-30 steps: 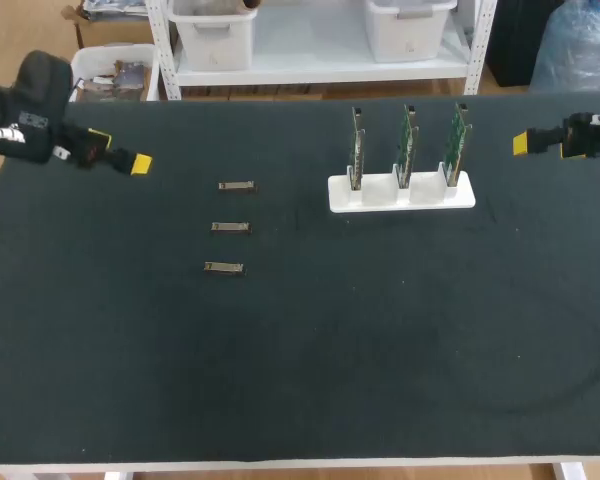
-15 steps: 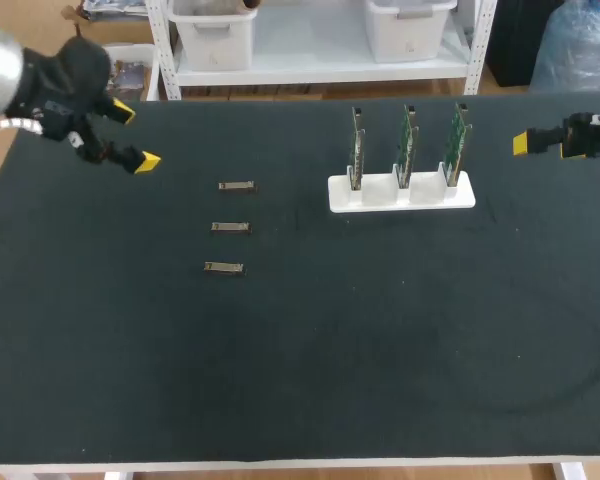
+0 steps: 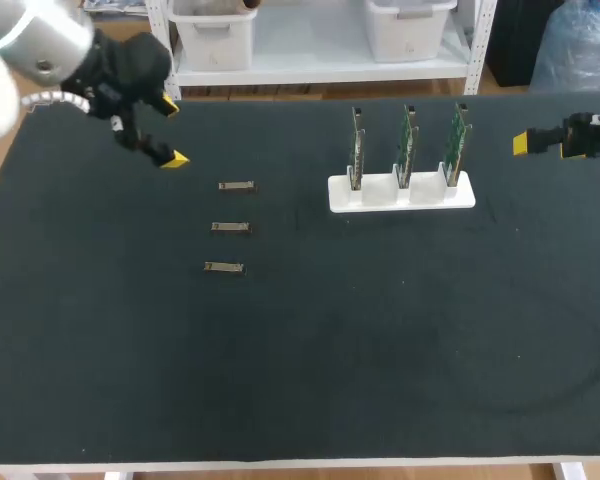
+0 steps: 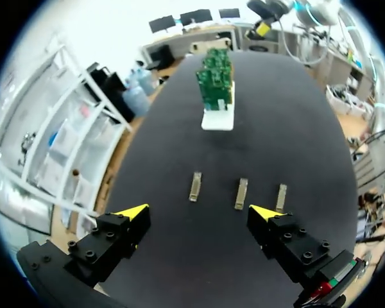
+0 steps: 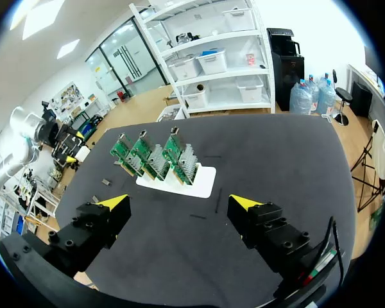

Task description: Pick up the optical module with the left hand, and insert it into the network port with the right hand.

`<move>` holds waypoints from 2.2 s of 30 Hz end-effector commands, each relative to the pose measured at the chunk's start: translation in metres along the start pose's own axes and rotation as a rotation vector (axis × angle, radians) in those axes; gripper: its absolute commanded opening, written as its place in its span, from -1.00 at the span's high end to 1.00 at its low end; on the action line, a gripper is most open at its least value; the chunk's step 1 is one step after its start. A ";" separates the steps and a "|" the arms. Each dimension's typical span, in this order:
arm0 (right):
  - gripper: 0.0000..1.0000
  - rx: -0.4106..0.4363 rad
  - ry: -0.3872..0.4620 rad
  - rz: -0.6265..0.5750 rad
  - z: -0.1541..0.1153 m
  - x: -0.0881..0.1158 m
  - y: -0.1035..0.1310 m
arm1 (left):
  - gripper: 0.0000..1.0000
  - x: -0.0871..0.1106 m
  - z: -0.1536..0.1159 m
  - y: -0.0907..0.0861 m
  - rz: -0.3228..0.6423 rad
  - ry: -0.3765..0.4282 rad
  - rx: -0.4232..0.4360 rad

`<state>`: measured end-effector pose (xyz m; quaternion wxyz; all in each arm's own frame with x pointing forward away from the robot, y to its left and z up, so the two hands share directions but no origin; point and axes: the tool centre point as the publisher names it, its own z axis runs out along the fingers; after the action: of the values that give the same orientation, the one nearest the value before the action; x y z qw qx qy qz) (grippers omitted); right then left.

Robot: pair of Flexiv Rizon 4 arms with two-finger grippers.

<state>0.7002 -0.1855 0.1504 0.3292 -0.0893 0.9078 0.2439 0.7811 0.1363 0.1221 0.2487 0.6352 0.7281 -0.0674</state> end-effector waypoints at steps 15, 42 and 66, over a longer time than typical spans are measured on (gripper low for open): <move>-1.00 0.004 -0.001 0.001 0.000 0.000 0.001 | -1.00 0.007 0.059 0.019 0.105 0.135 0.112; -1.00 0.004 -0.001 0.001 0.000 0.000 0.001 | -1.00 0.000 0.100 0.008 0.159 0.187 0.046; -1.00 0.004 -0.001 0.001 0.000 0.000 0.001 | -1.00 0.012 0.129 0.007 0.106 0.311 0.096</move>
<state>0.7002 -0.1856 0.1504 0.3293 -0.0892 0.9078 0.2440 0.8108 0.0972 0.0065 0.1179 0.6836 0.7201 0.0131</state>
